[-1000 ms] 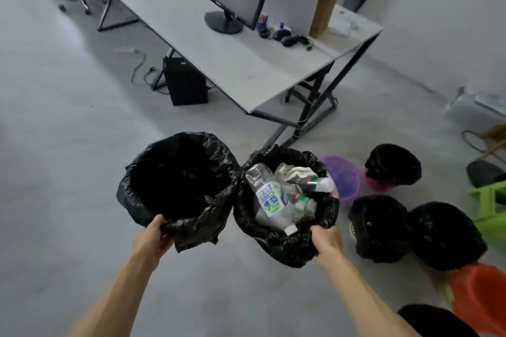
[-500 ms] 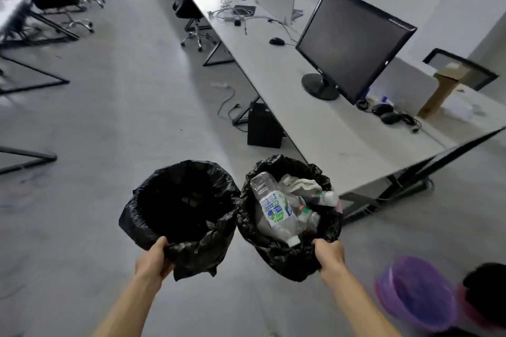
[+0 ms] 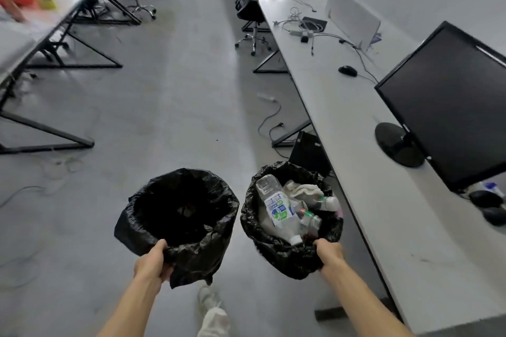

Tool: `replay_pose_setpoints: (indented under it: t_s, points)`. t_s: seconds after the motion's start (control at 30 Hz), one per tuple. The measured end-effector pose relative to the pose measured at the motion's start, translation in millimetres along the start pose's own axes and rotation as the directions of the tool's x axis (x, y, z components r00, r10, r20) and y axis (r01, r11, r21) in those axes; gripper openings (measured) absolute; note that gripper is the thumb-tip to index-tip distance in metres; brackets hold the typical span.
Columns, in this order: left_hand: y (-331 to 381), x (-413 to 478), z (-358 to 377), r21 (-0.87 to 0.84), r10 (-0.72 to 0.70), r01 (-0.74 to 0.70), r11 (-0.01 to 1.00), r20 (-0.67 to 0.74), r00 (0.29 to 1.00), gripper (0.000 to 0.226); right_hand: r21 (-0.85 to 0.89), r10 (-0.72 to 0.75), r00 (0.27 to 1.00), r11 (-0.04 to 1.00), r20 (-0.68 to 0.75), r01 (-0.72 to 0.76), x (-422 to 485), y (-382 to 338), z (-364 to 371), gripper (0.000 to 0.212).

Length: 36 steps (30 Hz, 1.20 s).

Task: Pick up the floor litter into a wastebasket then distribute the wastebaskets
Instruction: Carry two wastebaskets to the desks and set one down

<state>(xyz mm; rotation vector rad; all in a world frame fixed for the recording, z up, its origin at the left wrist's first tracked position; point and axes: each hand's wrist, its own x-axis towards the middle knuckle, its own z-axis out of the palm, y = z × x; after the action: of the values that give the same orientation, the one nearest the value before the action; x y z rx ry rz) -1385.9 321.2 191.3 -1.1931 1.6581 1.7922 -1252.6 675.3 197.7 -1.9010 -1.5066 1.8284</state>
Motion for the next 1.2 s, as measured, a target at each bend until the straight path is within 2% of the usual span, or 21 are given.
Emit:
replay_pose_setpoints:
  t_s: [0.23,0.47,0.6,0.7,0.87,1.0,1.1,1.2]
  points:
    - [130.5,87.9,81.0,0.088,0.013,-0.012,0.996,-0.015,1.0,0.021,0.023,0.028,0.998,0.999,-0.048,-0.026,65.6,-93.2,116.9,0.04]
    - [238.2,153.0,167.7,0.154,0.045,-0.038,0.987,-0.041,0.998,0.021,-0.04,0.096,0.993,0.994,-0.072,-0.099,154.9,-162.8,218.2,0.042]
    - [294.4,217.4,234.5,0.126,0.026,-0.017,0.992,-0.071,0.997,0.02,-0.064,0.105,0.994,0.992,-0.039,-0.107,244.7,-207.0,299.2,0.042]
    - [328.0,273.5,287.9,0.101,-0.013,0.023,0.995,-0.107,0.994,0.02,-0.091,0.143,0.99,0.985,-0.009,-0.143,338.0,-228.9,363.1,0.057]
    - [361.5,361.2,360.8,0.048,-0.017,0.023,0.999,-0.139,0.99,0.013,-0.175,0.157,0.987,0.972,-0.022,-0.158,468.3,-241.3,452.9,0.069]
    - [368.4,451.0,415.1,0.017,-0.048,0.051,0.999,-0.159,0.986,0.018,-0.238,0.189,0.982,0.953,-0.022,-0.188,579.5,-214.5,519.0,0.081]
    - [364.2,520.5,449.1,0.021,-0.066,0.071,0.997,-0.168,0.984,0.006,-0.245,0.205,0.976,0.945,-0.078,-0.218,616.1,-202.6,564.4,0.079]
    - [354.3,593.1,473.2,0.042,-0.08,0.087,0.995,-0.15,0.985,0.003,-0.164,0.221,0.967,0.957,-0.129,-0.241,636.1,-195.1,609.3,0.073]
